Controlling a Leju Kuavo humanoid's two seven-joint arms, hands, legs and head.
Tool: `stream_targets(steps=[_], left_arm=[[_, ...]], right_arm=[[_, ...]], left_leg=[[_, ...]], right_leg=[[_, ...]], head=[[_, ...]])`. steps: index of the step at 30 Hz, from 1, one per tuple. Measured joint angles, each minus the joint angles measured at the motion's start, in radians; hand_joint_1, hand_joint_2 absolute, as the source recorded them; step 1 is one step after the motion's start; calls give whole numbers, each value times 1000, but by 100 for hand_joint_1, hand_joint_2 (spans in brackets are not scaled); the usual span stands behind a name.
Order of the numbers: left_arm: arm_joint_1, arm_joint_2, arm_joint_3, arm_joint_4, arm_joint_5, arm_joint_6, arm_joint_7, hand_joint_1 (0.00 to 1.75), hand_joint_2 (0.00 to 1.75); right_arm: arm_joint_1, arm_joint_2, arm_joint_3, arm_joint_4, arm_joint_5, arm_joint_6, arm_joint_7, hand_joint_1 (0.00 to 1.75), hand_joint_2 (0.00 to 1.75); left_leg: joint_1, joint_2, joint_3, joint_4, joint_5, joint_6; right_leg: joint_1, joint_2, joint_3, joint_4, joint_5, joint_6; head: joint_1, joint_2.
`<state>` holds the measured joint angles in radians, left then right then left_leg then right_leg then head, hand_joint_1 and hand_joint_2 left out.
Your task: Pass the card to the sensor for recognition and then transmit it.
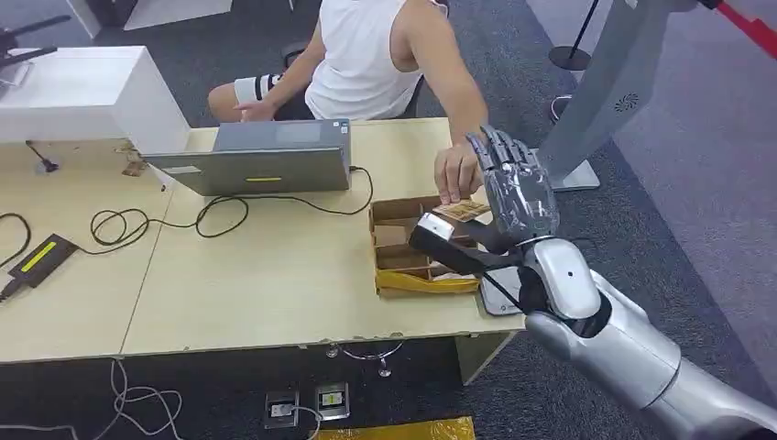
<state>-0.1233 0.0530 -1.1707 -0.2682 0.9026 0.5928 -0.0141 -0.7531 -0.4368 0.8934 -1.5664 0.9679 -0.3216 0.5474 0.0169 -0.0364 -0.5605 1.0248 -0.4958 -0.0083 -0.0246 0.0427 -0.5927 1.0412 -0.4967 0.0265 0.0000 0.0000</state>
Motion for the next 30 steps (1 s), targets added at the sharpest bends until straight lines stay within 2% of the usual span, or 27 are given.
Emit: stream_targets(steps=[10,30], left_arm=[[-4,-3,-7,-6,-2,0,0,0,175],[-5,-5,-7,-7,-2,4,0,0,175]], right_arm=[[0,3,-19,64,-36,-8,-18,175,175],[-1,17,-19,88,-36,-11,-29,175,175]], left_leg=[[0,0,0,0,0,0],[0,0,0,0,0,0]], right_leg=[[0,0,0,0,0,0],[0,0,0,0,0,0]], head=[[0,0],[0,0]])
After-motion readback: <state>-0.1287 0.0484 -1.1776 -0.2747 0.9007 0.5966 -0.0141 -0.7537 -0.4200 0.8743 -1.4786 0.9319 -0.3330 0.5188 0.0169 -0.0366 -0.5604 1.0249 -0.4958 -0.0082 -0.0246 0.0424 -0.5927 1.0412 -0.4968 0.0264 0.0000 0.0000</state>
